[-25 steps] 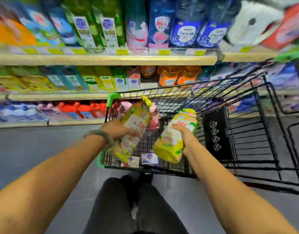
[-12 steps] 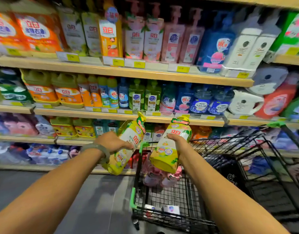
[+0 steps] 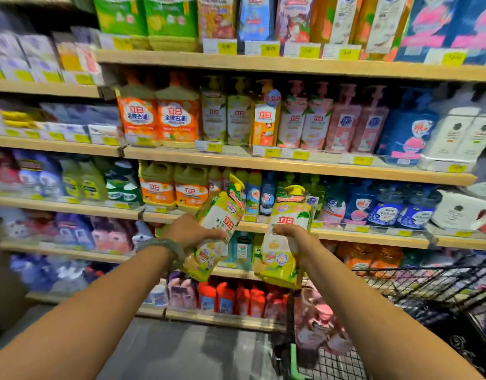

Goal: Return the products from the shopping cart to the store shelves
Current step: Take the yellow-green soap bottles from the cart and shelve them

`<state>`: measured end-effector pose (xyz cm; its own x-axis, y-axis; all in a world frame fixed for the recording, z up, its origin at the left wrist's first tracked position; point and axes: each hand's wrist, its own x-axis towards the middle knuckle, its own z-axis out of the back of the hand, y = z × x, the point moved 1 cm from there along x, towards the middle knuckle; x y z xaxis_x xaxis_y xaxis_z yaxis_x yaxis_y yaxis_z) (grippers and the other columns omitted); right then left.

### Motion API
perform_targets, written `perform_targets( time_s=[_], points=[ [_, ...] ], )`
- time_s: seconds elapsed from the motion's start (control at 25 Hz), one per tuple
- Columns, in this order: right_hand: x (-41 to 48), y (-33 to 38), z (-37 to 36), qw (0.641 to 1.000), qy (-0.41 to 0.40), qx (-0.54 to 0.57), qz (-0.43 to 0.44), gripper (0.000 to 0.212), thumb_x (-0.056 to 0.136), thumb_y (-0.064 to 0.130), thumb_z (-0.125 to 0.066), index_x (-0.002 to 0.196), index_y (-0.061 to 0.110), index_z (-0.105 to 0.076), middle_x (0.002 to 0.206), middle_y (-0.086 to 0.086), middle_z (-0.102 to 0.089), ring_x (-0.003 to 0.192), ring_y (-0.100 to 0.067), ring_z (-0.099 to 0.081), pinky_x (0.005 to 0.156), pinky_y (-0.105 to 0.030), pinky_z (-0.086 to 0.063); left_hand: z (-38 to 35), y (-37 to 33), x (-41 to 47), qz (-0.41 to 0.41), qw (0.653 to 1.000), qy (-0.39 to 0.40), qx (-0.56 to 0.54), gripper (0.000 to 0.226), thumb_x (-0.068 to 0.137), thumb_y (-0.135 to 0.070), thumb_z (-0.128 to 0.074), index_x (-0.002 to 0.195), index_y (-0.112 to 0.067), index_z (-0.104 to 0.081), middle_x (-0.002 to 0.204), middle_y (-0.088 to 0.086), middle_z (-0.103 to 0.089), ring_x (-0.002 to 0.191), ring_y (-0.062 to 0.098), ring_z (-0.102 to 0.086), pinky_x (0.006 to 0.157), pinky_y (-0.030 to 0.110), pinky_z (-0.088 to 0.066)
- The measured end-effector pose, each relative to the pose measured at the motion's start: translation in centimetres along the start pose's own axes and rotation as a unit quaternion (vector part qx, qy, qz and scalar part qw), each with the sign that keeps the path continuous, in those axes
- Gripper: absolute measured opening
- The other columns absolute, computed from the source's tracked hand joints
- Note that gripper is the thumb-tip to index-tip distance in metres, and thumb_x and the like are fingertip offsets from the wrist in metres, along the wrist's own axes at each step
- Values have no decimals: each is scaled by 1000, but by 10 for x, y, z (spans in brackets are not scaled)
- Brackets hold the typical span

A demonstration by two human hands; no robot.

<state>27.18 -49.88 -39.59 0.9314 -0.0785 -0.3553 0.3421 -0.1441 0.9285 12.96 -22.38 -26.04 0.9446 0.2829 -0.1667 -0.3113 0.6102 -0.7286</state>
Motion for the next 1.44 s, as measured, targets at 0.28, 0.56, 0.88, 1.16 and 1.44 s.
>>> perform_targets(
  time_s=[0.28,0.56,0.88,1.16,1.44],
  points=[
    [-113,99,-99,992,70,-52,87,122,28,33,-95,130,0,-38,108,-15,-68,91,-30,-70,80,-51,-58,81,24,14,-31,993,-76,-81,77,45,-66,-83,101,-16,-63,92,4,-72,82,26,-69,74,46,-58],
    [-92,160,-124,988,36,-31,145,81,55,10,-90,116,8,-37,99,-8,-62,80,-23,-65,70,-43,-57,121,4,60,-85,954,-156,-242,74,62,-32,-86,123,-9,-52,110,6,-66,85,17,-65,62,23,-51],
    [-27,213,-176,968,61,-44,241,87,52,14,-92,120,12,-38,104,-5,-67,93,-24,-68,83,-45,-58,110,-39,143,-139,921,-173,-320,82,63,-26,-87,129,-16,-40,118,4,-62,104,23,-62,87,40,-54],
    [33,249,-221,941,81,-98,315,116,26,55,-93,124,29,-37,122,-3,-61,111,-28,-61,92,-53,-53,119,-61,206,-201,925,-167,-274,87,61,-28,-88,131,-20,-38,124,1,-54,111,22,-57,92,41,-53],
    [58,266,-246,909,31,-143,390,92,43,35,-94,119,36,-42,124,-6,-51,115,-25,-54,92,-51,-53,129,-62,241,-215,901,-134,-352,75,67,-16,-84,126,-24,-39,112,-8,-60,101,10,-61,87,38,-55]
  ],
)
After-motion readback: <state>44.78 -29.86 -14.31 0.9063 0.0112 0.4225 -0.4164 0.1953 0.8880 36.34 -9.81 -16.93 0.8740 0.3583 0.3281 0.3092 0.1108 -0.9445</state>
